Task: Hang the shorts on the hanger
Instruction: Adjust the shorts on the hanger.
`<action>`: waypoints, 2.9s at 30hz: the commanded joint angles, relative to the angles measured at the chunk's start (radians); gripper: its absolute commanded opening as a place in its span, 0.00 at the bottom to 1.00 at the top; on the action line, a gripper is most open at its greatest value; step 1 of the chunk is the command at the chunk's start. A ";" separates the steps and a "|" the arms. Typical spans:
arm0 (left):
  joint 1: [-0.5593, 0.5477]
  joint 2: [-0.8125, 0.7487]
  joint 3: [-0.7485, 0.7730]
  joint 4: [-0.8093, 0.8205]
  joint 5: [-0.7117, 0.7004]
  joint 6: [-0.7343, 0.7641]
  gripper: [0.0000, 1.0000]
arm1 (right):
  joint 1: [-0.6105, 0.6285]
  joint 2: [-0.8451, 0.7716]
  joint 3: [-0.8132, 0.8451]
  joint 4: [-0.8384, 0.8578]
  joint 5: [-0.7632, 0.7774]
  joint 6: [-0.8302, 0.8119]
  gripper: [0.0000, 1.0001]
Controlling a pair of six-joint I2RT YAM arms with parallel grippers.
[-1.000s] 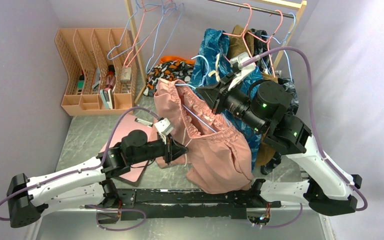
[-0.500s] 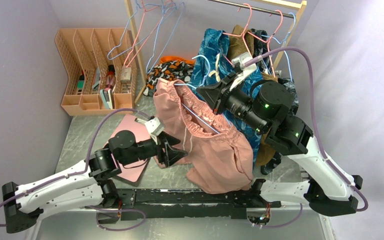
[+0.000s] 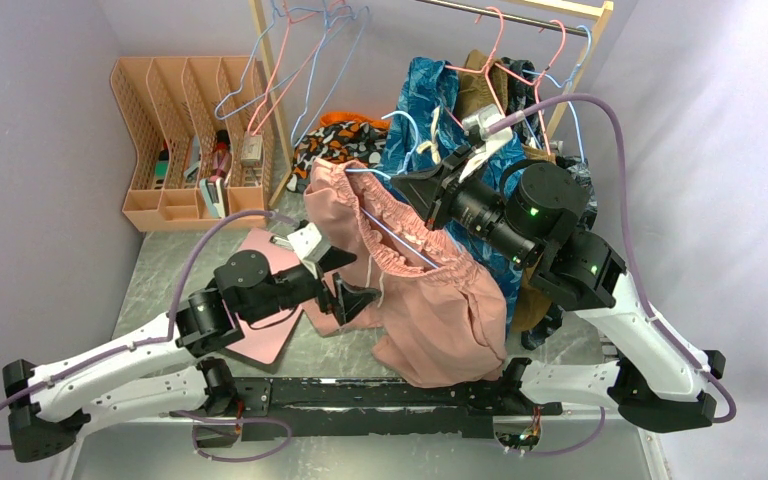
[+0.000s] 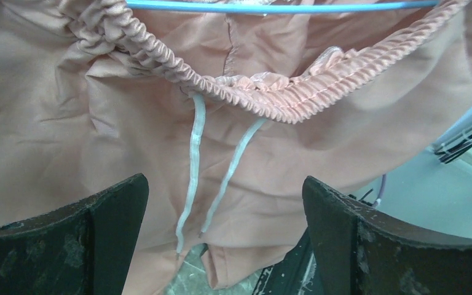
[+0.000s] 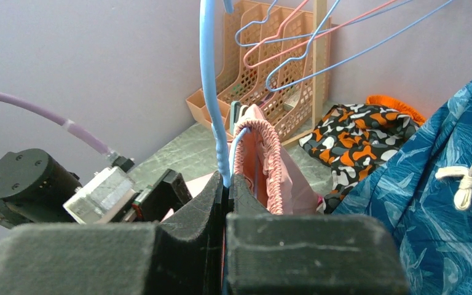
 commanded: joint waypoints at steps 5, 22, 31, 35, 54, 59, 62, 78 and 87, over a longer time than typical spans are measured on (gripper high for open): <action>-0.004 0.079 0.065 0.053 -0.010 0.057 0.96 | 0.000 -0.004 0.036 0.067 -0.011 0.010 0.00; -0.004 0.215 0.110 0.127 0.067 0.011 0.35 | 0.001 -0.009 0.026 0.083 -0.009 0.011 0.00; -0.004 0.194 0.042 0.128 0.108 -0.035 0.07 | 0.000 -0.049 0.001 0.155 0.008 0.006 0.00; -0.004 0.152 -0.044 0.145 0.085 -0.081 0.07 | 0.001 -0.058 0.006 0.181 0.004 -0.003 0.00; -0.004 0.088 -0.281 0.155 0.010 -0.246 0.07 | 0.000 -0.065 0.033 0.199 -0.012 -0.010 0.00; -0.004 0.103 -0.310 0.186 0.011 -0.258 0.07 | 0.000 -0.074 0.031 0.221 -0.034 -0.002 0.00; -0.004 0.107 -0.332 0.204 0.012 -0.267 0.07 | 0.001 -0.088 0.024 0.236 -0.035 -0.001 0.00; -0.004 0.054 -0.198 0.180 0.180 -0.230 0.07 | 0.000 -0.078 0.037 0.159 -0.086 -0.024 0.00; -0.004 0.040 -0.020 -0.010 0.288 -0.123 0.60 | 0.001 -0.080 0.048 0.139 -0.093 -0.031 0.00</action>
